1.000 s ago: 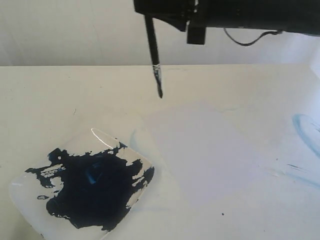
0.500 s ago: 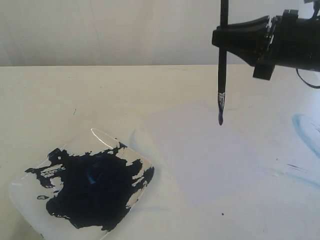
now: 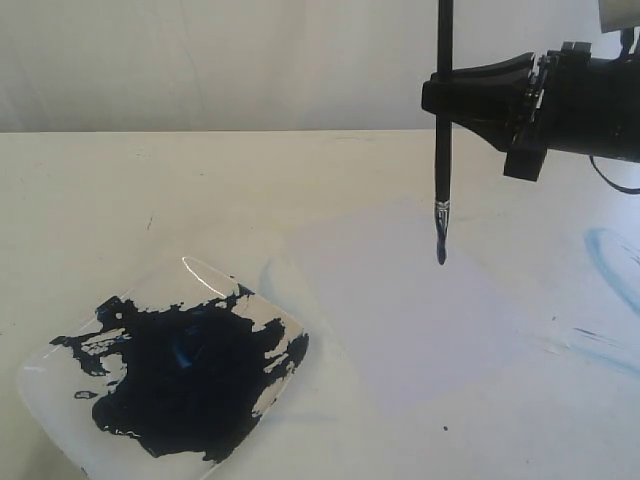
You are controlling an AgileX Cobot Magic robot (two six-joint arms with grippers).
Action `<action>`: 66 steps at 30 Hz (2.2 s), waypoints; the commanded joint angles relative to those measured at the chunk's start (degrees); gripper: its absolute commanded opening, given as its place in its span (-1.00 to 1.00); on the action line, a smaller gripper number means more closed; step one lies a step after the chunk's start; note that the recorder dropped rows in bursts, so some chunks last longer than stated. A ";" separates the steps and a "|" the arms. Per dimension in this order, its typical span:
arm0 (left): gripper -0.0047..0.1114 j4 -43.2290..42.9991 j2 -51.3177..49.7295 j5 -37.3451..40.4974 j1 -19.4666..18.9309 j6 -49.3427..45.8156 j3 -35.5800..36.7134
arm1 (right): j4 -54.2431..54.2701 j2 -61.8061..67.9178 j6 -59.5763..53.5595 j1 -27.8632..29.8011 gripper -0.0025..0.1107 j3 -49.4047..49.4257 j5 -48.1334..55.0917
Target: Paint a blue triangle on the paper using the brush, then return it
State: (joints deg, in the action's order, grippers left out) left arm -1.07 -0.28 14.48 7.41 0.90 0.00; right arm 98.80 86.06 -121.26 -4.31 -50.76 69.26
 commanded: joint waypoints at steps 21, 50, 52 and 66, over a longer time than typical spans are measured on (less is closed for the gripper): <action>-0.92 0.52 0.28 -0.30 0.12 0.36 0.00 | 1.14 0.49 7.37 -2.35 -0.96 -8.80 0.71; -0.92 0.52 0.28 -0.30 0.12 0.36 0.00 | -61.71 0.38 87.15 -20.86 -0.96 -22.89 -68.71; -0.92 0.52 0.28 -0.30 0.12 0.36 0.00 | -72.28 0.38 96.93 -22.16 -0.96 -21.63 -72.57; -0.92 0.52 0.28 -0.30 0.12 0.36 0.00 | -173.37 0.51 186.03 -11.76 -0.96 -11.60 -117.94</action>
State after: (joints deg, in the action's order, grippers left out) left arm -1.07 -0.28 14.48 7.41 0.90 0.00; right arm -66.45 86.64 60.72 -18.54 -63.53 -40.20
